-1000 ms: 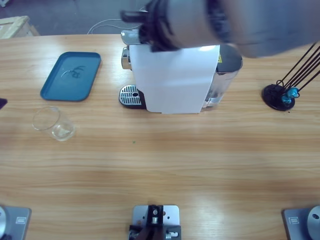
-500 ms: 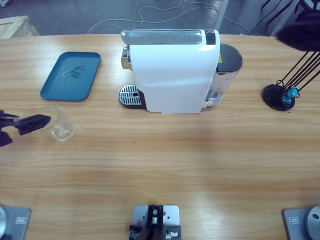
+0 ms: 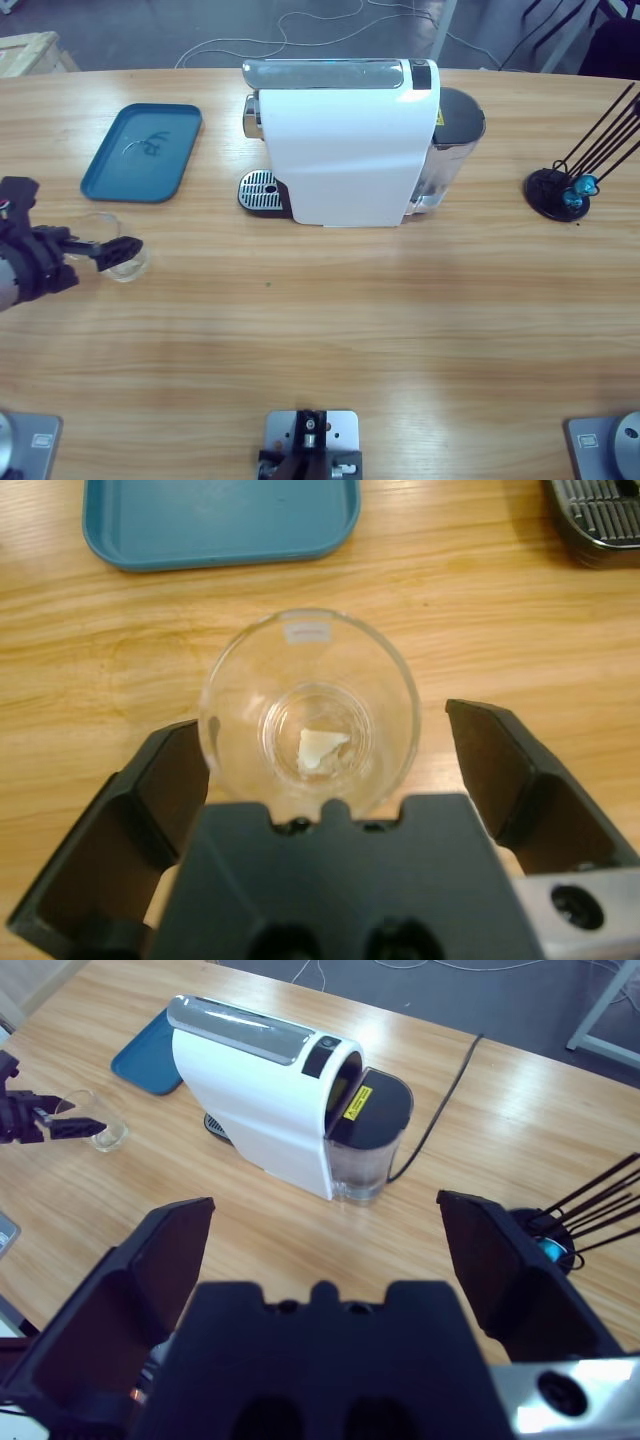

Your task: Pour coffee

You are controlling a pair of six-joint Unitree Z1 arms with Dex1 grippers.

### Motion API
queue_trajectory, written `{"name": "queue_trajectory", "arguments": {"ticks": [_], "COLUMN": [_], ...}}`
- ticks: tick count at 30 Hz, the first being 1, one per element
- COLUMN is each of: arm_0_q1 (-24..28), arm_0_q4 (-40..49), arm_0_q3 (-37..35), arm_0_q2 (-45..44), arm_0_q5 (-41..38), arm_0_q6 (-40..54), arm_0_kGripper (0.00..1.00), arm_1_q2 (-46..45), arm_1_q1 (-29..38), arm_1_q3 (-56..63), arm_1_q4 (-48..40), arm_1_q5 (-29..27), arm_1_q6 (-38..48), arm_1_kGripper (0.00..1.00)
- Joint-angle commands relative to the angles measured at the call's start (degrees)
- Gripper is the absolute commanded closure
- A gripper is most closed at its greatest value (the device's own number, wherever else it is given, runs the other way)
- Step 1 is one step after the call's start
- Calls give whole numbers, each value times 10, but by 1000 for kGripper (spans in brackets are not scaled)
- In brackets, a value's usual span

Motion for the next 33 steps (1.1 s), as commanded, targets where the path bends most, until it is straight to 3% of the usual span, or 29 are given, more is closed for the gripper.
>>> {"name": "queue_trajectory", "arguments": {"ticks": [1,4,8,11,12,16,17,25,28,30,33], "arm_0_q1": [-4,-4,-3,-3,-3,-3,-3,-3,-3,17,116], "arm_0_q4": [-34,-46,-58,-77,-77,-79,-81,-98,-99,-104,-139], "arm_0_q3": [13,13,11,13,16,23,23,29,33,33,29], "arm_0_q2": [78,96,117,129,126,103,101,45,-29,-74,-72], "arm_0_q5": [40,50,51,51,57,69,69,35,7,-58,-263], "arm_0_q6": [-26,-33,-32,-31,-31,-10,-5,150,290,380,560], "arm_0_kGripper": [9,44,205,213,289,883,971,1000,1000,1000,1000], "arm_1_q2": [-41,-41,-41,-40,-40,-39,-40,-49,-51,-53,-60], "arm_1_q1": [6,6,6,6,6,6,6,6,6,6,6], "arm_1_q3": [46,58,61,61,61,62,62,69,69,73,82], "arm_1_q4": [20,21,24,25,25,27,30,35,35,35,34], "arm_1_q5": [-8,-5,0,1,2,4,4,4,3,2,1], "arm_1_q6": [11,15,16,16,16,16,16,17,17,17,19], "arm_1_kGripper": [0,0,0,0,0,0,0,0,0,0,0]}}
